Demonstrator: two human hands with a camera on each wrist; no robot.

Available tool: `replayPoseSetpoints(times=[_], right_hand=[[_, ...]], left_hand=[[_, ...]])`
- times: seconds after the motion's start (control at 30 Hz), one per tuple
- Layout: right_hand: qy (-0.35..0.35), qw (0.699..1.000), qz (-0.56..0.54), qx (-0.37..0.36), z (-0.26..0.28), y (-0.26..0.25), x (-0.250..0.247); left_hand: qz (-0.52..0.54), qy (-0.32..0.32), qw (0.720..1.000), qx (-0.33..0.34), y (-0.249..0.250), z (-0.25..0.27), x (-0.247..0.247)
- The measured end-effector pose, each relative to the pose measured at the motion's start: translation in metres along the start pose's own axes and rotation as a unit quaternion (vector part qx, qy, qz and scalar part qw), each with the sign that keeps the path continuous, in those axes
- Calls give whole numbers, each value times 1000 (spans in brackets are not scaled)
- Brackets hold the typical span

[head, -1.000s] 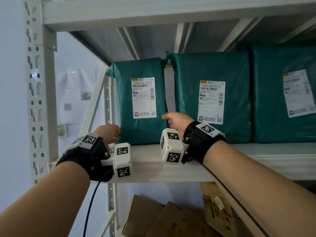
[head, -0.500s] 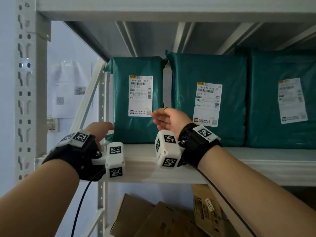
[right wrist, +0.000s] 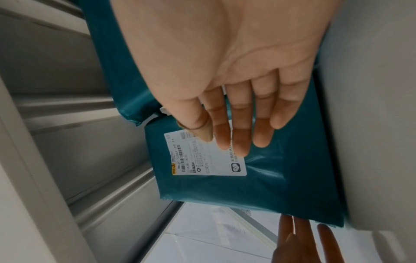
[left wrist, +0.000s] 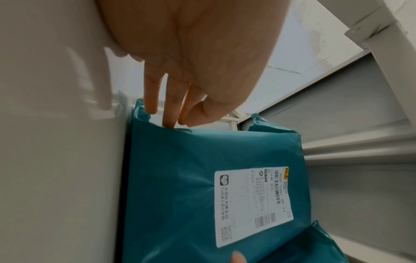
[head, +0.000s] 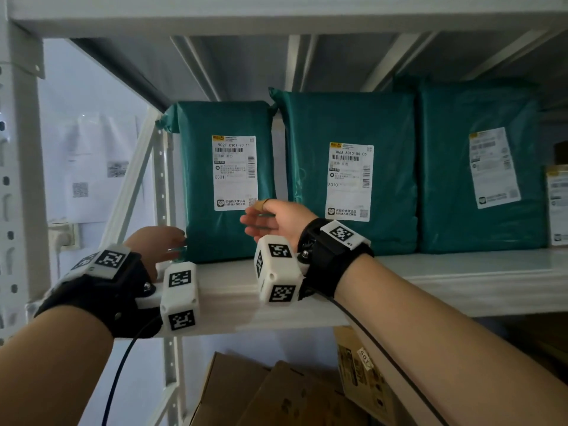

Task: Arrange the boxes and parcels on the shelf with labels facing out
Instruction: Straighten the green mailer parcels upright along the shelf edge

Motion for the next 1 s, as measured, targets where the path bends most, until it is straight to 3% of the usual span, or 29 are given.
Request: replayPoseSetpoints(times=[0.13, 0.4, 0.6, 0.67, 0.77, 0.83, 0.9, 0.93, 0.97, 1.0], right_hand=[[-1, 1000, 16, 7, 3, 0, 1], [29, 999, -20, 5, 5, -2, -1], [20, 1000, 3, -3, -1, 6, 1], [15, 999, 24, 24, 1, 7, 2], [5, 997, 50, 54, 1, 9, 3], [0, 997, 61, 57, 1, 9, 5], [11, 997, 59, 52, 2, 10, 4], [20, 997, 54, 49, 2, 9, 3], [28, 997, 46, 46, 2, 9, 2], [34, 998, 39, 46, 2, 9, 1]], left_hand=[[-14, 31, 999, -10, 2, 8, -5], [-29, -56, 997, 35, 10, 13, 10], [1, -25, 1000, -10, 7, 9, 1], [-185, -34, 982, 34, 10, 12, 3], [-27, -46, 999, 3, 10, 9, 9], [-91, -41, 995, 16, 11, 11, 9], [-168, -1, 985, 42, 14, 8, 2], [-279, -4, 958, 62, 17, 13, -1], [-390, 19, 914, 108, 17, 14, -2], [-438, 21, 891, 121, 15, 15, 0]])
Point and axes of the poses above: each hand's wrist, its own z-axis away from the middle knuckle, its own x-axis out of the palm, y = z × x, the point moved 3 cm from there along -z, towards the middle knuckle, and after that the axes turned 5 degrees about -z, right-handed, at the moved point
